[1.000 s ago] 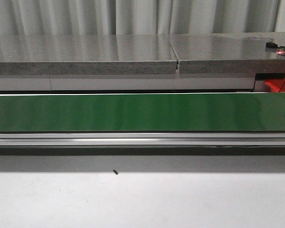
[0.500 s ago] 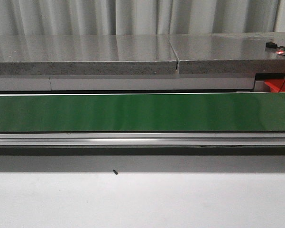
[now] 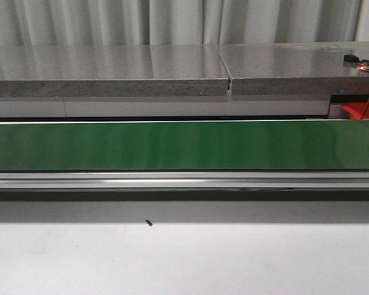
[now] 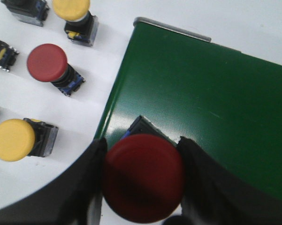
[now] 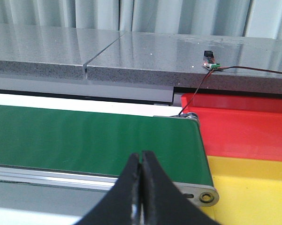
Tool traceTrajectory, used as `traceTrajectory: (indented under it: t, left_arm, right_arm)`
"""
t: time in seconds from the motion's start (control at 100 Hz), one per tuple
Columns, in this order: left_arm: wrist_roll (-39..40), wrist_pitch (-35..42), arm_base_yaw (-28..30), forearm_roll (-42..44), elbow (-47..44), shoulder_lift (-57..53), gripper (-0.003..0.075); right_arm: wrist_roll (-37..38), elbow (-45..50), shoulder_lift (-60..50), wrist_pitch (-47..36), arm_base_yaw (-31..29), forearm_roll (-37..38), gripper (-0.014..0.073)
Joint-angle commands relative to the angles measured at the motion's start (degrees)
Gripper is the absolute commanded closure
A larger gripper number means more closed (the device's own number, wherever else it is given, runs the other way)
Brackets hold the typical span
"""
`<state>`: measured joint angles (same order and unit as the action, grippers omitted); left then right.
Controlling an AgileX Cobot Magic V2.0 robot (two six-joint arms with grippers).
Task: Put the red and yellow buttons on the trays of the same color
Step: 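Lower the red button onto the belt's near end, open left gripper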
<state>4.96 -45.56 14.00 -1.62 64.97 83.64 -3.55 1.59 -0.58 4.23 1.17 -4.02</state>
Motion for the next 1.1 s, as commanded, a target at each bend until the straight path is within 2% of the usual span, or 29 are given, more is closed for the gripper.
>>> traceTrajectory:
  t: [0.0, 0.41, 0.81, 0.86, 0.93, 0.98, 1.03, 1.09]
  left_arm:
    - [-0.3, 3.6, -1.1, -0.6, 2.9, 0.8, 0.0741]
    - [-0.4, 6.1, -2.7, -1.5, 4.7, 6.0, 0.0740]
    - [-0.5, 5.1, -2.7, -1.6, 4.7, 7.9, 0.0720]
    - [-0.5, 5.0, -2.7, -1.7, 4.7, 7.9, 0.0677]
    - [-1.8, 4.9, -2.7, -2.1, 4.7, 7.9, 0.0565]
    - [-3.2, 4.9, -2.7, -2.9, 4.8, 7.9, 0.0449]
    - [-4.2, 4.9, -2.7, -3.9, 4.8, 7.8, 0.0292]
    - [-5.0, 4.9, -2.7, -5.4, 4.9, 7.7, 0.0143]
  right_arm:
    - [-0.2, -1.0, -0.9, -4.9, 0.1, 0.4, 0.0662]
    - [-0.2, -1.0, -0.9, -4.9, 0.1, 0.4, 0.0662]
    - [-0.2, -1.0, -0.9, -4.9, 0.1, 0.4, 0.0662]
    - [-0.2, -1.0, -0.9, -4.9, 0.1, 0.4, 0.0662]
    - [-0.2, -1.0, -0.9, -4.9, 0.1, 0.4, 0.0662]
    - [-0.2, -1.0, -0.9, -4.9, 0.1, 0.4, 0.0662]
    - [-0.2, -1.0, -0.9, -4.9, 0.1, 0.4, 0.0662]
    - [-0.2, -1.0, -0.9, -4.9, 0.1, 0.4, 0.0662]
